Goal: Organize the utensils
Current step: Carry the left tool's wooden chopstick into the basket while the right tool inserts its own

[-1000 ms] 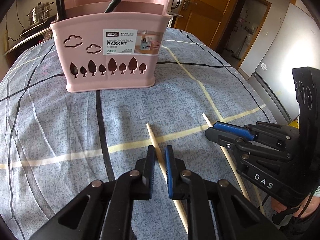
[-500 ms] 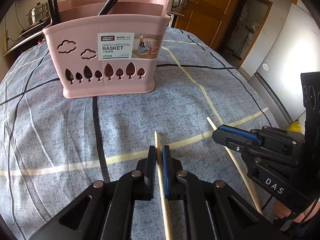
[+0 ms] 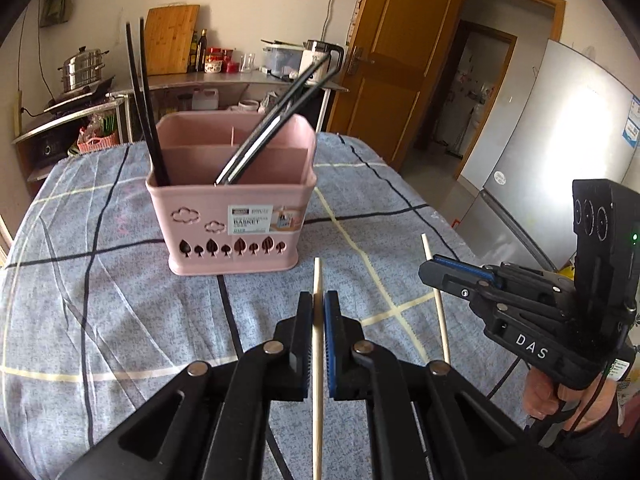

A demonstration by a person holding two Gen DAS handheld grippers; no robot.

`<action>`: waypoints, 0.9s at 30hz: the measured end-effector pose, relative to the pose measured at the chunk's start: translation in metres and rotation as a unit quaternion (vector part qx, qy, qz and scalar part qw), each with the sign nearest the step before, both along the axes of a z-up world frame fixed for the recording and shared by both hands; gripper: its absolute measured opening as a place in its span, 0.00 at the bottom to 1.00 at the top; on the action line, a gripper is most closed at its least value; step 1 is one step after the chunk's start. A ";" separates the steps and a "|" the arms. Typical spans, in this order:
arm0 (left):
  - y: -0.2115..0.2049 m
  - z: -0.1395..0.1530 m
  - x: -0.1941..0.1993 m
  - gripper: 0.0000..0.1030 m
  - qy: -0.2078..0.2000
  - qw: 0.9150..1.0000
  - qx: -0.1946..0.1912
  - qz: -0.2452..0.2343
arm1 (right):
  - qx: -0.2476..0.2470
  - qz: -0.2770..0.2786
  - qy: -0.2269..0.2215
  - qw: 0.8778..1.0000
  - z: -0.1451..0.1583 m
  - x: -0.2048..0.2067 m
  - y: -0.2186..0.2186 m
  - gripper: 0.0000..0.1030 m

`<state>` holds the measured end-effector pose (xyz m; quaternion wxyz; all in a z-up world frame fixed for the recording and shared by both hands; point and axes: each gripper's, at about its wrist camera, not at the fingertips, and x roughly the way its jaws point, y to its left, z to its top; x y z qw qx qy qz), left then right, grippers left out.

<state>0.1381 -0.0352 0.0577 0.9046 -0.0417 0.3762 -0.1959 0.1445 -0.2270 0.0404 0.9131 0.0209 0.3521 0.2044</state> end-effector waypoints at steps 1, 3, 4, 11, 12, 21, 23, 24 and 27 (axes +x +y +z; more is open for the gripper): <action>0.002 0.008 -0.002 0.06 -0.008 1.000 -0.003 -0.001 | 0.002 0.001 -0.007 1.000 0.006 -0.001 0.000 0.06; 0.004 0.022 -0.006 0.06 -0.025 1.000 -0.005 -0.001 | 0.006 0.003 -0.023 1.000 0.017 -0.005 0.001 0.06; 0.007 0.029 -0.007 0.06 -0.033 0.999 -0.005 0.000 | 0.007 0.004 -0.029 1.000 0.022 -0.007 0.001 0.06; 0.015 0.052 -0.011 0.05 -0.065 0.998 -0.009 -0.001 | 0.012 0.007 -0.061 0.998 0.045 -0.016 -0.001 0.06; 0.015 0.053 -0.011 0.05 -0.067 0.998 -0.009 -0.001 | 0.012 0.007 -0.063 0.998 0.047 -0.017 -0.001 0.06; 0.021 0.054 -0.013 0.05 -0.068 0.998 -0.004 0.004 | 0.006 0.015 -0.077 0.997 0.052 -0.023 0.001 0.05; 0.024 0.055 -0.013 0.05 -0.068 0.998 -0.005 0.003 | 0.005 0.018 -0.080 0.997 0.053 -0.024 0.003 0.05; 0.025 0.056 -0.013 0.05 -0.068 0.998 -0.004 0.002 | 0.004 0.019 -0.082 0.996 0.054 -0.024 0.004 0.05; 0.027 0.056 -0.012 0.05 -0.067 0.998 0.001 0.004 | 0.003 0.023 -0.086 0.996 0.057 -0.025 0.006 0.05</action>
